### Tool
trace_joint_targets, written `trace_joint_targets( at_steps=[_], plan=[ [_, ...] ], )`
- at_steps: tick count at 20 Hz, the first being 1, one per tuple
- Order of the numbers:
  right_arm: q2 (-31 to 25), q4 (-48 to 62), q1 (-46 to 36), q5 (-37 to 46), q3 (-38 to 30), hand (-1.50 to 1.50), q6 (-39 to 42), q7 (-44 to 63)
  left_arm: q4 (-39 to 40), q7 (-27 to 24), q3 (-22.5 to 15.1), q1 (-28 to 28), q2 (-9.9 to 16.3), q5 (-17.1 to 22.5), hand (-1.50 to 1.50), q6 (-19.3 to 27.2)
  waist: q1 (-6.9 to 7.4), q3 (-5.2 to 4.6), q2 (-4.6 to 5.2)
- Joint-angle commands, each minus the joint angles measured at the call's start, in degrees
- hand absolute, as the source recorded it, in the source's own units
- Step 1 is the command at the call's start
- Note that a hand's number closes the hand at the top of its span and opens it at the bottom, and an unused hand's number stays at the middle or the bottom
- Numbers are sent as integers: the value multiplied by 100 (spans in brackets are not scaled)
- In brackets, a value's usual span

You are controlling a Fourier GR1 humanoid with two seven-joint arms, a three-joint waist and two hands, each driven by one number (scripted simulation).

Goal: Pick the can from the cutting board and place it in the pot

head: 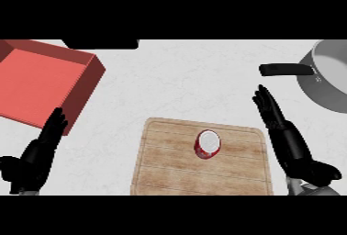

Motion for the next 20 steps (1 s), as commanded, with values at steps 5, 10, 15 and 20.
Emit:
trace_joint_targets(
  at_steps=[5, 10, 15, 20],
  plan=[
    [-564, -1643, -130, 647, -890, 150, -324, -1565, -313, -374, 185, -294, -502, -40, 0, 432, -389, -59, -285],
    [-136, -1462, 1193, 1740, -1550, -150, -2322, -1019, -238, -685, -31, -252, -1053, -1, 0, 500, -494, -70, -197],
    [724, -2597, 2286, 2601, -148, -150, -2673, -2528, -126, -718, -70, -421, -1093, -161, 0, 439, -212, -57, -159],
    [413, -3345, 3752, 3817, 664, -150, -2768, -2315, 96, -664, -335, -747, -1521, -434, 0, 618, -200, -63, -144]
  ],
)
